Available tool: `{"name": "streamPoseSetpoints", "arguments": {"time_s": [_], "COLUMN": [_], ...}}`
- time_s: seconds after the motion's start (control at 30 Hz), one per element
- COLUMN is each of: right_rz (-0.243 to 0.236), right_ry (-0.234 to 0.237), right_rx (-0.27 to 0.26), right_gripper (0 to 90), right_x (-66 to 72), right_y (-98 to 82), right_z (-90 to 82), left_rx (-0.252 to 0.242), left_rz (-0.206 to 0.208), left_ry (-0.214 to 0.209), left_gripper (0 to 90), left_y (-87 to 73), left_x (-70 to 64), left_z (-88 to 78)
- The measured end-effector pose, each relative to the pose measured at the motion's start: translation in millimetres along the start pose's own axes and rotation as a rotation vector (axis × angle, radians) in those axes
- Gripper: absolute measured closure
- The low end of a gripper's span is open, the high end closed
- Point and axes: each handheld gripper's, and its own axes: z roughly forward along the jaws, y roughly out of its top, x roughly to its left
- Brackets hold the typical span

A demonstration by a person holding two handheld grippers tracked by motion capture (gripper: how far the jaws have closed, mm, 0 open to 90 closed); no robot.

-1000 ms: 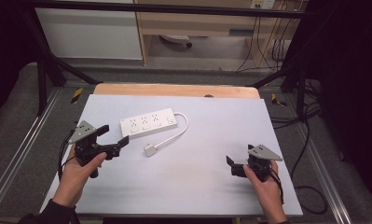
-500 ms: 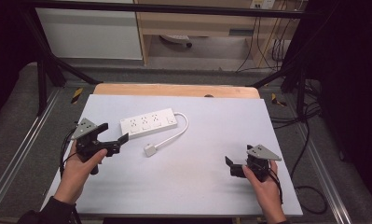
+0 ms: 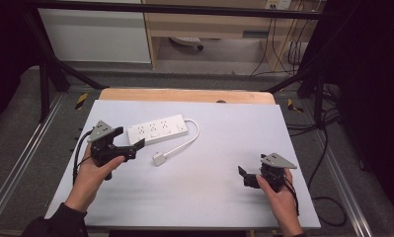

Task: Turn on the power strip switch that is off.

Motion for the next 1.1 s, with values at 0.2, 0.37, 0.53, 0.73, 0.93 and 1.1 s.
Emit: {"name": "streamPoseSetpoints", "arguments": {"time_s": [0.2, 0.37, 0.53, 0.73, 0.93, 1.1], "right_rz": [-0.015, 0.005, 0.002, 0.010, 0.003, 0.000], "right_ry": [-0.001, 0.003, 0.008, 0.021, 0.013, 0.008], "right_rx": [0.010, 0.000, 0.002, 0.003, 0.002, 0.003], "right_gripper": [2.9, 2.9, 2.9, 3.0, 3.4, 3.2], "right_x": [0.8, -2.4, -0.6, 1.4, 1.2, 1.1], "right_y": [-1.5, -1.2, -1.0, -0.9, -0.1, -0.9], "right_z": [-1.6, -3.1, -2.8, -3.7, -3.0, -5.4], "left_rx": [0.000, 0.002, 0.004, 0.035, 0.024, 0.034], "left_rz": [-0.021, -0.007, -0.004, 0.006, -0.003, -0.012], "left_ry": [-0.027, -0.026, -0.021, -0.035, -0.032, -0.016], "left_gripper": [5.9, 5.9, 6.1, 6.2, 6.6, 6.8], "left_y": [6.0, 15.2, 23.7, 28.4, 30.1, 28.9], "left_x": [-3.8, -5.3, -7.4, -11.4, -6.6, 1.2], "left_z": [9.3, 19.1, 29.8, 41.4, 50.5, 58.8]}}
